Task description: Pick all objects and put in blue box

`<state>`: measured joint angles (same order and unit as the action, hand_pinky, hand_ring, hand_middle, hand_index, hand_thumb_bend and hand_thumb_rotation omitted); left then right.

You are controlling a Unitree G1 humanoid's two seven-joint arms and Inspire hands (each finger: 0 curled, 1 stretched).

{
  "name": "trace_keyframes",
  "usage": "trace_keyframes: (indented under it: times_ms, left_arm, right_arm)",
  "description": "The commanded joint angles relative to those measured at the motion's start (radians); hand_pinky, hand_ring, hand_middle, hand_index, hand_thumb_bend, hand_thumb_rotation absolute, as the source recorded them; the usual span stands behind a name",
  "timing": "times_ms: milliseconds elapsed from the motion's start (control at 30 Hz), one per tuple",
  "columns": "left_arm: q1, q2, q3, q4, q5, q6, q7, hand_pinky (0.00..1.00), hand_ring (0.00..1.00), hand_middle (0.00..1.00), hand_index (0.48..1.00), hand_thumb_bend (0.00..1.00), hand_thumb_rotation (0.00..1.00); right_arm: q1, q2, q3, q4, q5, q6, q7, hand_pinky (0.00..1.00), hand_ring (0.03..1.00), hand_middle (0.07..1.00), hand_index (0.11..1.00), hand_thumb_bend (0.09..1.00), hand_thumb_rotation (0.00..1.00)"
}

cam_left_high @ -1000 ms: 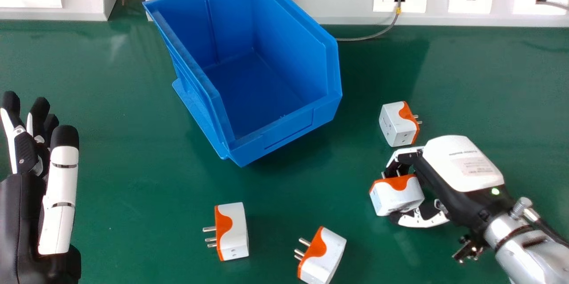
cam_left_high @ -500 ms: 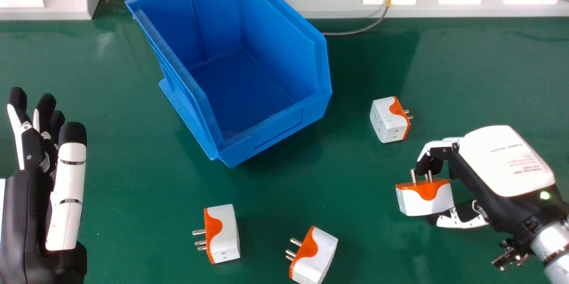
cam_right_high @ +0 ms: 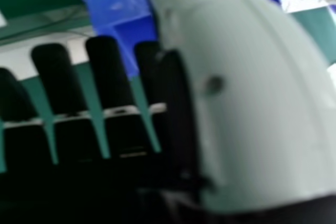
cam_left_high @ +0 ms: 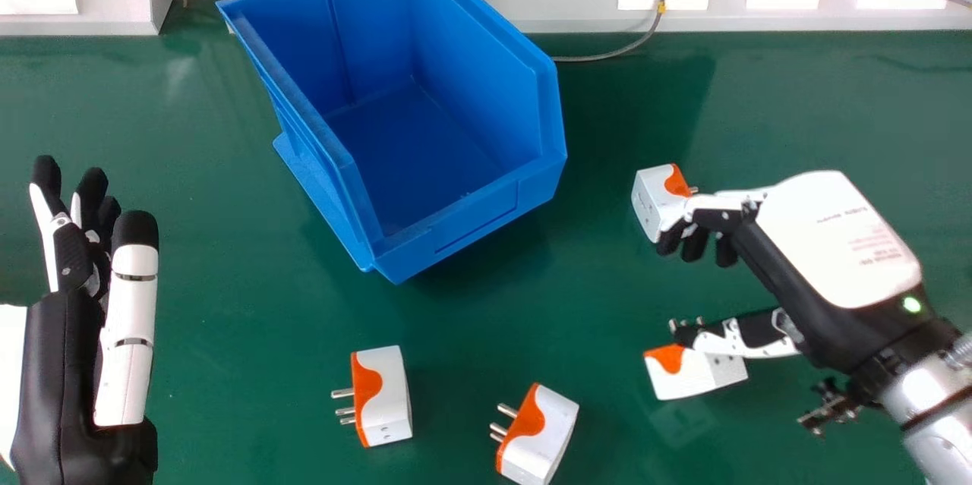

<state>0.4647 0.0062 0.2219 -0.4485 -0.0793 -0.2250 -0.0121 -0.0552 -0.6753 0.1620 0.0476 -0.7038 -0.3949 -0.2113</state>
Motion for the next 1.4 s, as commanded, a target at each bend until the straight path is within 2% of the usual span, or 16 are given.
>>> trace_keyframes:
  times_ms: [0, 233, 333, 400, 467, 533, 633, 667, 733, 767, 800, 933, 1067, 1100, 1200, 1367]
  left_arm:
    - [0.001, 0.002, 0.007, -0.015, 0.001, -0.024, 0.003, 1.0, 1.0, 1.0, 1.0, 0.44, 0.86]
    - [0.012, -0.005, 0.003, -0.027, 0.005, -0.021, 0.007, 1.0, 1.0, 1.0, 1.0, 0.43, 0.87]
    - [0.017, -0.005, 0.003, -0.03, -0.004, -0.023, 0.003, 1.0, 1.0, 1.0, 1.0, 0.43, 0.88]
    - [0.018, -0.006, 0.005, -0.031, -0.019, -0.022, -0.002, 1.0, 1.0, 1.0, 1.0, 0.43, 0.88]
    - [0.021, -0.006, 0.005, -0.031, -0.02, -0.026, -0.003, 1.0, 1.0, 1.0, 1.0, 0.43, 0.88]
    - [0.023, -0.006, 0.004, -0.03, -0.011, -0.025, -0.002, 1.0, 1.0, 1.0, 1.0, 0.43, 0.87]
    - [0.022, -0.008, 0.001, -0.03, 0.017, -0.018, 0.012, 1.0, 1.0, 1.0, 1.0, 0.44, 0.87]
    - [0.021, -0.01, 0.0, -0.029, 0.022, -0.017, 0.014, 1.0, 1.0, 1.0, 1.0, 0.45, 0.87]
    - [0.019, -0.01, -0.003, -0.029, 0.019, -0.011, 0.014, 1.0, 1.0, 1.0, 1.0, 0.45, 0.87]
    - [0.016, -0.008, -0.003, -0.028, 0.019, -0.009, 0.015, 1.0, 1.0, 1.0, 1.0, 0.45, 0.87]
    - [0.014, -0.007, -0.003, -0.027, 0.017, -0.007, 0.015, 1.0, 1.0, 1.0, 1.0, 0.45, 0.87]
    - [0.008, -0.006, -0.003, -0.026, 0.012, -0.008, 0.015, 1.0, 1.0, 1.0, 1.0, 0.45, 0.88]
    - [0.005, -0.003, -0.002, -0.027, 0.017, -0.002, 0.016, 1.0, 1.0, 1.0, 1.0, 0.45, 0.88]
    - [0.004, -0.003, -0.002, -0.028, 0.013, -0.001, 0.014, 1.0, 1.0, 1.0, 1.0, 0.46, 0.88]
    - [0.002, -0.003, -0.002, -0.027, 0.005, -0.002, 0.011, 1.0, 1.0, 1.0, 1.0, 0.46, 0.88]
    - [0.006, -0.002, -0.001, -0.031, 0.014, 0.0, 0.015, 1.0, 1.0, 1.0, 1.0, 0.46, 0.88]
  right_arm:
    - [-0.028, 0.019, -0.021, -0.038, 0.008, 0.017, 0.013, 0.28, 0.408, 0.506, 0.558, 0.484, 0.0]
    - [-0.061, 0.048, -0.015, -0.04, -0.008, -0.003, 0.029, 0.28, 0.403, 0.496, 0.561, 0.483, 0.0]
    - [-0.05, 0.044, -0.026, -0.05, -0.001, 0.008, 0.052, 0.28, 0.405, 0.501, 0.563, 0.483, 0.0]
    - [-0.038, 0.037, -0.038, -0.064, -0.002, 0.024, 0.07, 0.28, 0.405, 0.501, 0.563, 0.483, 0.0]
    - [-0.018, 0.024, -0.058, -0.094, -0.004, 0.043, 0.099, 0.28, 0.405, 0.501, 0.563, 0.483, 0.0]
    - [0.003, 0.003, -0.079, -0.127, 0.011, 0.064, 0.153, 0.28, 0.407, 0.502, 0.565, 0.483, 0.0]
    - [0.031, -0.027, -0.11, -0.159, 0.034, 0.085, 0.231, 0.28, 0.414, 0.507, 0.563, 0.484, 0.0]
    - [0.041, -0.033, -0.118, -0.162, 0.037, 0.086, 0.243, 0.32, 0.453, 0.542, 0.582, 0.547, 0.02]
    - [0.058, -0.034, -0.126, -0.156, 0.044, 0.078, 0.25, 0.32, 0.453, 0.542, 0.582, 0.547, 0.02]
    - [0.067, -0.035, -0.127, -0.155, 0.044, 0.076, 0.253, 0.37, 0.505, 0.584, 0.614, 0.613, 0.07]
    - [0.074, -0.035, -0.127, -0.152, 0.041, 0.073, 0.253, 0.37, 0.505, 0.584, 0.614, 0.613, 0.07]
    - [0.101, -0.034, -0.119, -0.122, 0.02, 0.046, 0.227, 0.58, 0.707, 0.766, 0.767, 0.835, 0.28]
    - [0.106, -0.017, -0.096, -0.082, -0.017, 0.028, 0.189, 0.66, 0.785, 0.839, 0.827, 0.895, 0.35]
    - [0.101, -0.013, -0.084, -0.063, -0.038, 0.023, 0.172, 0.73, 0.845, 0.896, 0.877, 0.934, 0.4]
    - [0.089, -0.006, -0.059, -0.035, -0.076, 0.025, 0.15, 0.77, 0.887, 0.933, 0.911, 0.958, 0.44]
    - [0.067, 0.024, -0.022, 0.004, -0.123, 0.05, 0.124, 0.84, 0.949, 0.973, 0.962, 0.978, 0.49]
